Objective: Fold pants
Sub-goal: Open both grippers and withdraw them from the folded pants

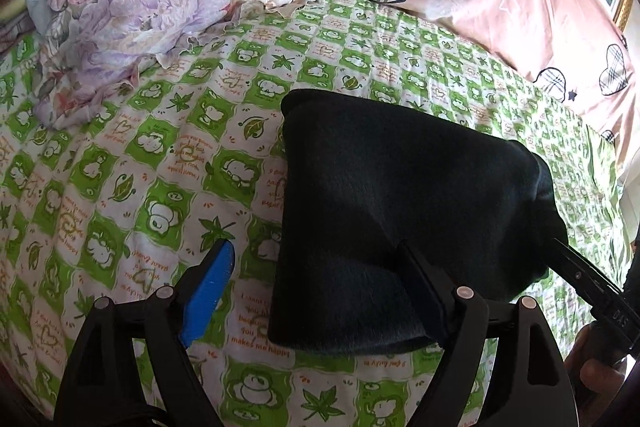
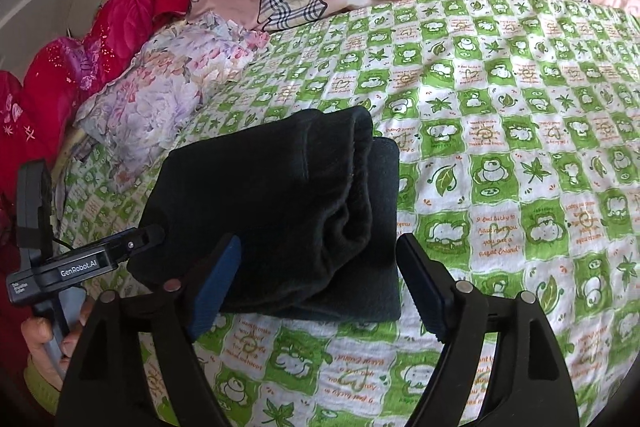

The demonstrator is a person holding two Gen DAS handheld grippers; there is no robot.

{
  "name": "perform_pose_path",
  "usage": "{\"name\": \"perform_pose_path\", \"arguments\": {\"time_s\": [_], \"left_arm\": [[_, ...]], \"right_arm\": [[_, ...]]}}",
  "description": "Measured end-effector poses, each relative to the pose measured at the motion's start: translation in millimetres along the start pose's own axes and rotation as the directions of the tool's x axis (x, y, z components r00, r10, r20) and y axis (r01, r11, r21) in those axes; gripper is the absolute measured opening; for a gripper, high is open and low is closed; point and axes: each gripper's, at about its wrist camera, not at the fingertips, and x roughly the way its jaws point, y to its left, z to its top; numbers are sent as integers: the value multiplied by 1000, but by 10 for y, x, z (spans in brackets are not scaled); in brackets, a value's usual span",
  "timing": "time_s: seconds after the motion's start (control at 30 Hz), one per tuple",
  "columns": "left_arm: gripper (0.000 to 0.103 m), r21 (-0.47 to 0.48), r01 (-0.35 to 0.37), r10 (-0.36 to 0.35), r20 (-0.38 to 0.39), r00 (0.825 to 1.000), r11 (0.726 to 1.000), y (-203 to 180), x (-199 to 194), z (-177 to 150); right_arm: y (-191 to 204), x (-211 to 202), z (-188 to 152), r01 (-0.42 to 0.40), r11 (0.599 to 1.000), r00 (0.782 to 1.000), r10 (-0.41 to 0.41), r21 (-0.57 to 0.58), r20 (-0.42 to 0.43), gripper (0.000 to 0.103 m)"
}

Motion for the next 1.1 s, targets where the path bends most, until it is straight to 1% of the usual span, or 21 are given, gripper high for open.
{"name": "perform_pose_path", "arguments": {"time_s": [0.1,0.2,0.37,0.5,0.83,1.1], "left_arm": [[83,1,-8,8,9,1000,1000,-11,-52,-44],[83,15,-35,35,32,999,999,-33,-117,-95],[84,20,-43,43,43,998,999,-50,-193,-166],[85,27,-70,69,58,996,997,-71,-248,-209],[85,33,-92,89,81,993,995,-85,-354,-313],[86,52,-126,119,116,986,991,-90,-401,-377]], "right_arm": [[29,-41,-26,0,1000,1000,0,-19,10,83],[62,-82,-49,-1,999,1000,2,-36,25,86],[143,-117,-97,2,998,999,1,-71,39,88],[191,-136,-133,-5,996,999,9,-88,46,89],[327,-164,-198,-8,990,998,16,-141,61,92],[419,-194,-253,-25,981,996,41,-190,80,98]]}}
